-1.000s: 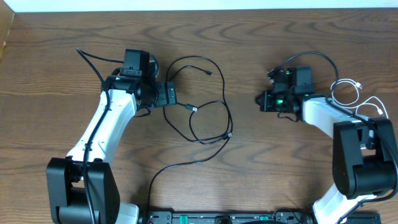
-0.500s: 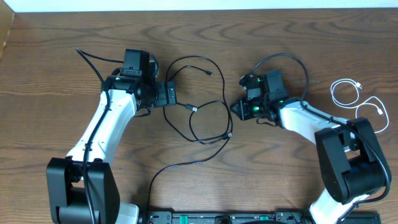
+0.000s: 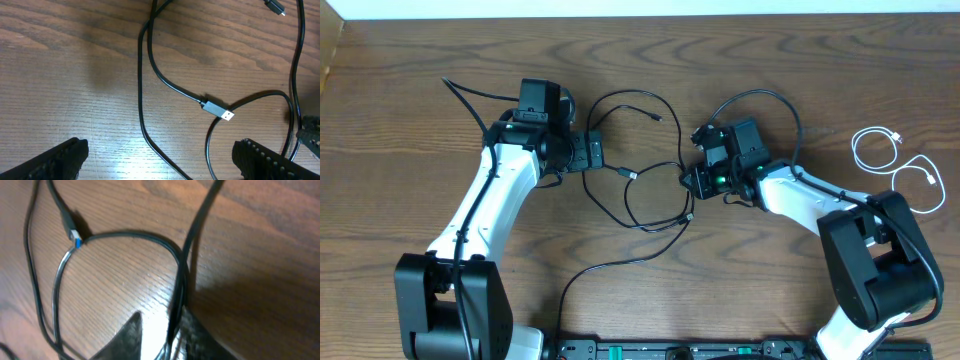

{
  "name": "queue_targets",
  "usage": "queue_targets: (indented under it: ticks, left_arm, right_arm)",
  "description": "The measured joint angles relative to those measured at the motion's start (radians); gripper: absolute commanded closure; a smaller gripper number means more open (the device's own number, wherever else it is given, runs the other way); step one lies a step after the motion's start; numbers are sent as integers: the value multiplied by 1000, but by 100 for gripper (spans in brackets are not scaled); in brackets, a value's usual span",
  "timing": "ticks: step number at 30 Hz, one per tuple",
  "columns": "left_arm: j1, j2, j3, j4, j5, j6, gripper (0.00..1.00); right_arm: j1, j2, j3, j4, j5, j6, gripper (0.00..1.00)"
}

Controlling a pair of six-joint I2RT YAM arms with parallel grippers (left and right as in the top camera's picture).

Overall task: Untangle cables
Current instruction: 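Move the right gripper left back to the black cable tangle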

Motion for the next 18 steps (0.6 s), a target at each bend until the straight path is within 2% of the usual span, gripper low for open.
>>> queue_targets:
  ticks: [4,7,18]
  left_arm:
    - [0,0,0,0,0,0,2]
    - [0,0,0,0,0,0,2]
    - [0,0,0,0,0,0,2]
  right_arm:
    - [25,0,0,0,31,3,88]
    - [56,0,-5,0,72,-1,99]
    - [122,0,-18,12,175,47,99]
